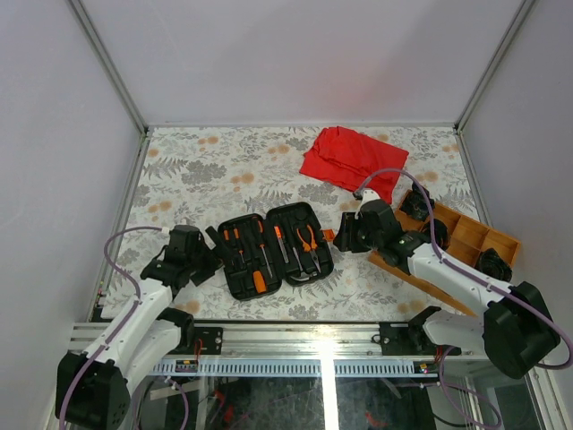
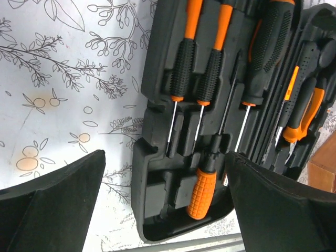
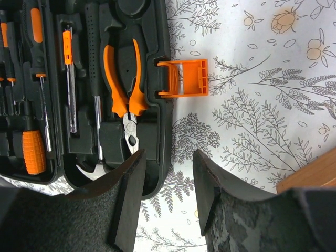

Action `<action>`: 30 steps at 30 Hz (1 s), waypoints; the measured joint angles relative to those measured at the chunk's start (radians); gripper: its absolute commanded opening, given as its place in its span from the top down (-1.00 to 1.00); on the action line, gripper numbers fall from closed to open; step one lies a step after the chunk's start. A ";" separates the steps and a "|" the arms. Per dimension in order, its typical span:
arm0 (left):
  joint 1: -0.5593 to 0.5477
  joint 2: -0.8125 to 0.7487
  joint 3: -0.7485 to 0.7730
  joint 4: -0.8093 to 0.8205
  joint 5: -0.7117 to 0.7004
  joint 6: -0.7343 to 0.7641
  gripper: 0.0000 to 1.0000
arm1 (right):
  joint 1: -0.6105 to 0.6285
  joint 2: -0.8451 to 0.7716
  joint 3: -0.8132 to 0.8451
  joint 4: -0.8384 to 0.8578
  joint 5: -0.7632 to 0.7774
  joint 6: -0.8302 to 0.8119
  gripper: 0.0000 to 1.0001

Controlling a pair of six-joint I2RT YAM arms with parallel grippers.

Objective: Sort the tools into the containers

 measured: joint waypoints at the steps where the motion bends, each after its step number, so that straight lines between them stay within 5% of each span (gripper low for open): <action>1: 0.000 0.003 -0.020 0.023 0.000 -0.003 -0.83 | -0.002 -0.002 -0.004 0.006 -0.005 0.002 0.04; 10: 0.000 0.064 -0.101 0.237 0.031 -0.011 -0.32 | -0.008 -0.002 -0.031 0.041 -0.045 0.017 0.04; 23: 0.000 0.108 -0.141 0.349 0.026 0.010 0.11 | -0.013 0.011 -0.043 0.068 -0.074 0.023 0.09; 30: 0.002 0.092 -0.179 0.409 0.035 0.016 0.19 | -0.024 0.049 -0.057 0.095 -0.074 0.035 0.16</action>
